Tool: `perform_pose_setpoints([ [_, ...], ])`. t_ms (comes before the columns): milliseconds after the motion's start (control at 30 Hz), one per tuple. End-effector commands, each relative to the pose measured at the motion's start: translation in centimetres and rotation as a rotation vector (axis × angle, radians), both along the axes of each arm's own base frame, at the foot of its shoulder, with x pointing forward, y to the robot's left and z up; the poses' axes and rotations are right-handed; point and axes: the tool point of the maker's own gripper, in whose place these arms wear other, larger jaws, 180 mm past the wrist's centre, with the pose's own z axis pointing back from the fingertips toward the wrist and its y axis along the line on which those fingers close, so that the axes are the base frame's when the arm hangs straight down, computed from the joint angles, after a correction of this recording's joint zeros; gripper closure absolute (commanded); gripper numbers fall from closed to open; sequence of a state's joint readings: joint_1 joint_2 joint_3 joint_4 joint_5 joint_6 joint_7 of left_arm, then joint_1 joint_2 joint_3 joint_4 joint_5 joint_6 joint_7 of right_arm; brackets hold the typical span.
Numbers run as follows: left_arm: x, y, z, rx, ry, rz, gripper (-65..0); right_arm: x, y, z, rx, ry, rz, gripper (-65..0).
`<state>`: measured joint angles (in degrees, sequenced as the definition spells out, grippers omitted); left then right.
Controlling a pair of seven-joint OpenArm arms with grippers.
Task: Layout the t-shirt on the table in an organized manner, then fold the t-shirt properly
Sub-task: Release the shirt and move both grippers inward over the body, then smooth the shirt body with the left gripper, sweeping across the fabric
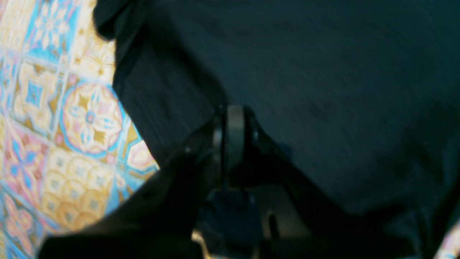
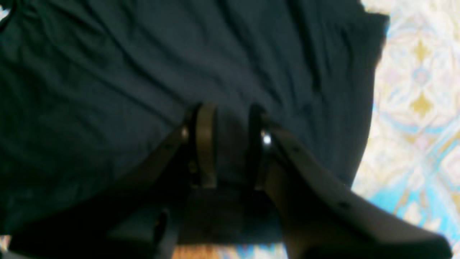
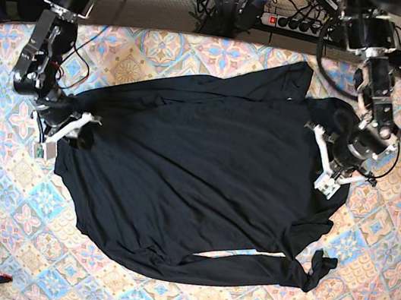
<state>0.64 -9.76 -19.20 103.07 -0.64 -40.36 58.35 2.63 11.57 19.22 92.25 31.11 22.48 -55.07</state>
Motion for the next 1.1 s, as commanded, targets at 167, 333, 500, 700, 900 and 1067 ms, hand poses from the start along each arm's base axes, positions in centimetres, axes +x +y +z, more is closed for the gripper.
perform_pose_setpoints([
  [167, 3.6, -0.9, 2.9, -0.011, -0.105, 0.03, -6.5, 1.2, 6.6, 0.8, 0.098, -0.053, 0.101, -14.3],
  [333, 5.5, 0.2, 3.7, -0.078, -0.14, 0.141, -7.1, 1.0, 10.1, 0.6, 0.106, -0.056, 0.193, -14.3],
  [500, 8.5, -0.1, 3.6, -0.161, -0.13, 0.205, -7.1, 0.5, 13.7, -0.4, 0.129, -0.049, 0.28, -14.3],
  [700, 11.9, -1.5, 2.3, -0.247, -0.072, 0.196, -4.7, -0.2, 13.5, -2.8, 0.142, 0.023, 0.268, -14.3],
  [900, 15.1, -2.8, 0.4, -0.336, -0.052, 0.27, 0.0, -0.3, 13.4, -3.2, 0.144, 0.033, 0.264, -13.6],
  [1067, 15.6, -2.5, -1.9, -0.336, -0.056, 0.308, 0.0, -0.5, 13.3, -3.8, 0.147, 0.051, 0.26, -9.7],
])
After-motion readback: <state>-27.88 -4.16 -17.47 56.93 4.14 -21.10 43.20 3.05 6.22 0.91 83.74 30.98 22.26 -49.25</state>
